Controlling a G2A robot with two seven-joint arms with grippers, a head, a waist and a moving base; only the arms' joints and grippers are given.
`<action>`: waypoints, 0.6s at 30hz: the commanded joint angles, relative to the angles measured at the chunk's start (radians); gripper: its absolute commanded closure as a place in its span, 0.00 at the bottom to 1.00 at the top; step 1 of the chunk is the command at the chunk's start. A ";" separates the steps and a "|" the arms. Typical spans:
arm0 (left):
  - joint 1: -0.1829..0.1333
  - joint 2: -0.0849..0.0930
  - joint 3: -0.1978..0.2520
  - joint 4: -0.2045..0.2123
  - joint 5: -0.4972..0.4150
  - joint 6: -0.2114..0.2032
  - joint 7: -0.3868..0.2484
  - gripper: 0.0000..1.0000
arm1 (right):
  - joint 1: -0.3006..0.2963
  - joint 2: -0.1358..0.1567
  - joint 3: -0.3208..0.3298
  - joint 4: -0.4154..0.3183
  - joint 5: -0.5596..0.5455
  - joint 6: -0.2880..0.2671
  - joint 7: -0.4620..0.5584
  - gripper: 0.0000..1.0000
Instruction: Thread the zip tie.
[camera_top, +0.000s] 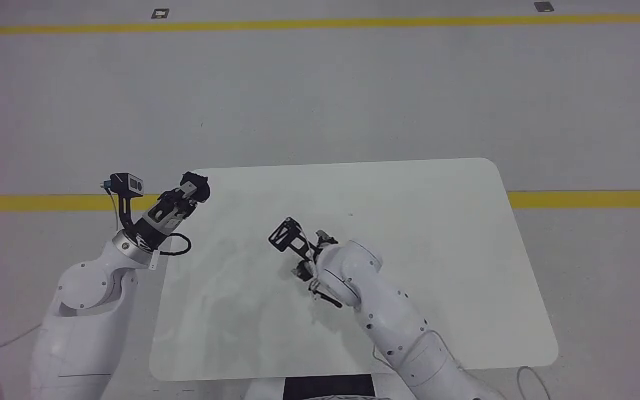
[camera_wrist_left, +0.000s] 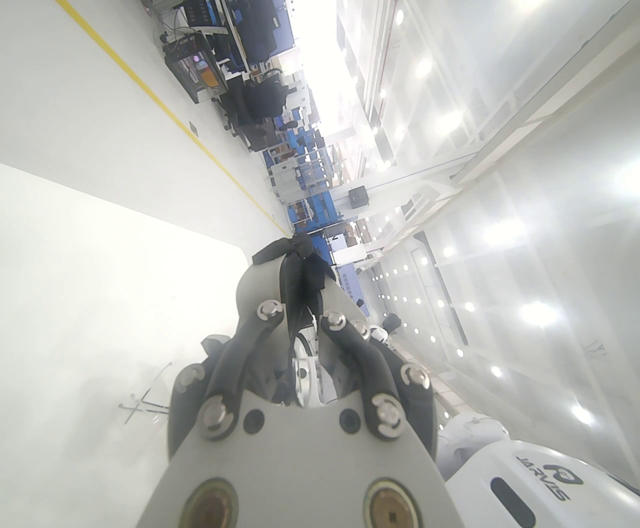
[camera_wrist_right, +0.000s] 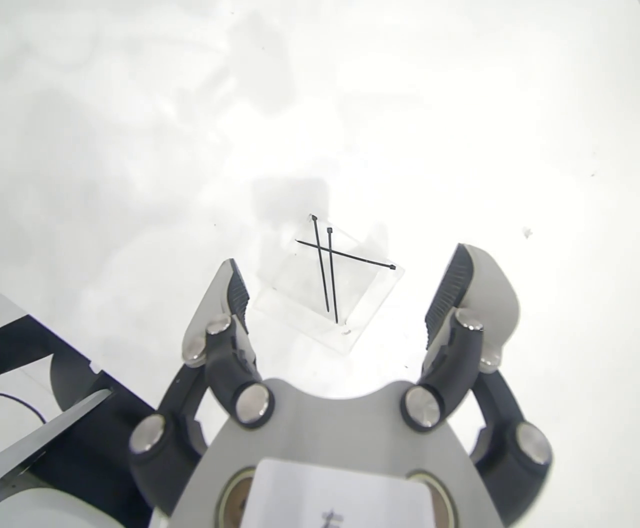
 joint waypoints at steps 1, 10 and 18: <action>0.000 0.000 0.000 0.000 0.000 0.000 0.000 1.00 | 0.004 0.003 -0.006 0.010 0.000 0.005 0.002 0.83; 0.000 0.000 0.000 0.000 0.000 0.000 0.000 1.00 | -0.006 0.016 -0.025 0.040 0.000 0.036 -0.005 0.84; 0.000 0.000 0.000 0.000 0.000 0.000 0.000 1.00 | 0.003 0.020 -0.041 0.075 0.000 0.069 -0.006 0.78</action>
